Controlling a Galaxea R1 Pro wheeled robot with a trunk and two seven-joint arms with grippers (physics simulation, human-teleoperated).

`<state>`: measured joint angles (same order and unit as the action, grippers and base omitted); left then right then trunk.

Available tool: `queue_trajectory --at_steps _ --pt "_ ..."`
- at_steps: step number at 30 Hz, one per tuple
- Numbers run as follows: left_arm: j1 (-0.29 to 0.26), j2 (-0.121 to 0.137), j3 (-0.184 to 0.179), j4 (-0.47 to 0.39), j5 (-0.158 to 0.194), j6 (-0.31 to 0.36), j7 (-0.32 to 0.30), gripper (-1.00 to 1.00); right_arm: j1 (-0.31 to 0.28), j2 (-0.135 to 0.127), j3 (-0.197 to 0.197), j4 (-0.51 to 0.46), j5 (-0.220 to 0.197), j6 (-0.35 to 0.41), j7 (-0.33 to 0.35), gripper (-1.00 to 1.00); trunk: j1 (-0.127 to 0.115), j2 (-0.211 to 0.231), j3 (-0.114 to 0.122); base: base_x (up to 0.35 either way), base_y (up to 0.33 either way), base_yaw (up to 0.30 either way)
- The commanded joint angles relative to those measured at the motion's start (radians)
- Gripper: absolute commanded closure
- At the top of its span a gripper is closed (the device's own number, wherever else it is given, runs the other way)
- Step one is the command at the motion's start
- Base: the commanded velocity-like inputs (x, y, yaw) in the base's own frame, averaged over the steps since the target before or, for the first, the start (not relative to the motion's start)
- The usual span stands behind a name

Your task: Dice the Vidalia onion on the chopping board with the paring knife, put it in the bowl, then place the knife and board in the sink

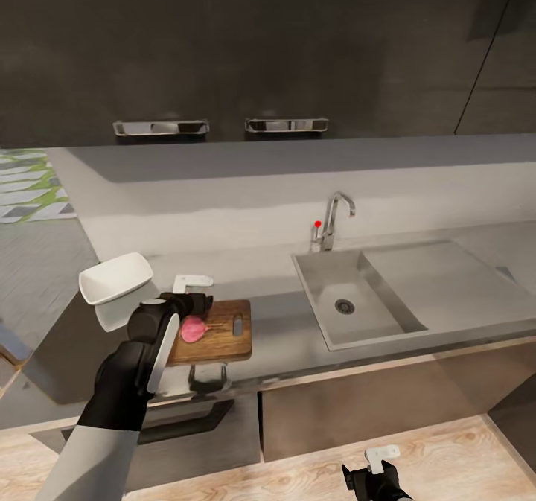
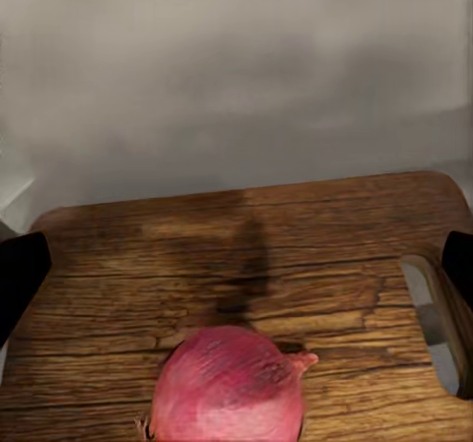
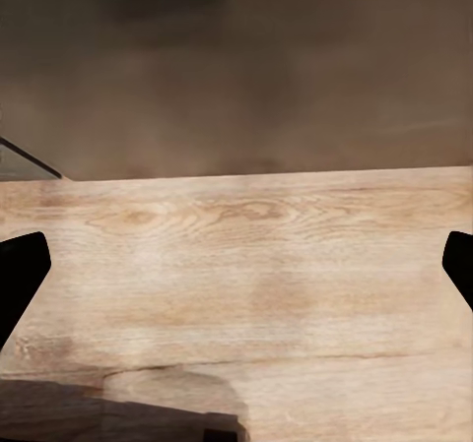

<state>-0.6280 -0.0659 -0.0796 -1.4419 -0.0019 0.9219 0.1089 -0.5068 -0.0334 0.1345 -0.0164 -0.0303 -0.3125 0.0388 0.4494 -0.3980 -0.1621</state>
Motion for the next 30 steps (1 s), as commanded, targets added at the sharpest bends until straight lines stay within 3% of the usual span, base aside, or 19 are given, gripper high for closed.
queue_trajectory --at_steps 1,7,30 --pt "-0.001 0.000 -0.001 -0.002 0.000 0.005 0.005 -1.00 -0.001 0.000 0.005 0.001 -0.003 -0.004 0.003 -1.00 0.001 -0.002 -0.002 -0.016 0.000 0.000" --pt "-0.001 0.000 -0.003 -0.003 0.000 0.005 0.005 -1.00 -0.001 0.000 0.005 0.001 -0.003 -0.004 0.005 -1.00 0.001 -0.002 -0.001 -0.191 0.000 0.000" --pt "-0.001 0.000 -0.005 0.004 0.005 0.005 0.005 -1.00 -0.001 -0.001 0.005 0.001 -0.003 -0.004 0.004 -1.00 0.001 -0.002 -0.001 -0.341 0.000 0.000"
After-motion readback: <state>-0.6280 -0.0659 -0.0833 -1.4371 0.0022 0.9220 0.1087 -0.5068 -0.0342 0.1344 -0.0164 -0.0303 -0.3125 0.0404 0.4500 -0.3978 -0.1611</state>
